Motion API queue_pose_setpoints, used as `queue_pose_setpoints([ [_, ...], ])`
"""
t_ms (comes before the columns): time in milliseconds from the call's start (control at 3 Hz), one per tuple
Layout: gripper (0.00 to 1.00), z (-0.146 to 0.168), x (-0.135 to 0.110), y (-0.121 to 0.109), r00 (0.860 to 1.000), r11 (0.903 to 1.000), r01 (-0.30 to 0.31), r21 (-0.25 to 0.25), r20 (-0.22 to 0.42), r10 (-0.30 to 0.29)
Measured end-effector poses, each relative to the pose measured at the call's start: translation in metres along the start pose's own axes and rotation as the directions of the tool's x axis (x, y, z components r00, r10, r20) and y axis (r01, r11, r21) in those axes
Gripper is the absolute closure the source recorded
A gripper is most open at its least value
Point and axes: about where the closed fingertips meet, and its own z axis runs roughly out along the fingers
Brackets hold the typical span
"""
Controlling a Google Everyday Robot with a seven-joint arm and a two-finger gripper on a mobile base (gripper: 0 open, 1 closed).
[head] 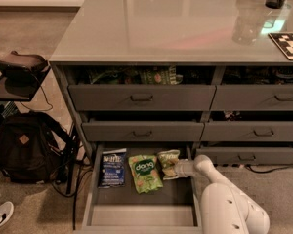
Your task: Pick green jalapeno chip bag from bottom drawer and place on counter
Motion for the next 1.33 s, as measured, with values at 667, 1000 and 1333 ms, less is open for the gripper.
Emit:
queue_pose_setpoints([
  [667,1.00,-0.049,-0.041,0.004,0.990,0.9996,-0.025,-0.011,0.138,0.026],
  [1000,1.00,-0.121,-0.069,0.013,0.942,0.9967,-0.073,-0.036,0.325,0.080],
  [1333,1.00,-0.182,-0.081,0.033,0.886,0.9872,-0.093,-0.130,0.442,0.141],
])
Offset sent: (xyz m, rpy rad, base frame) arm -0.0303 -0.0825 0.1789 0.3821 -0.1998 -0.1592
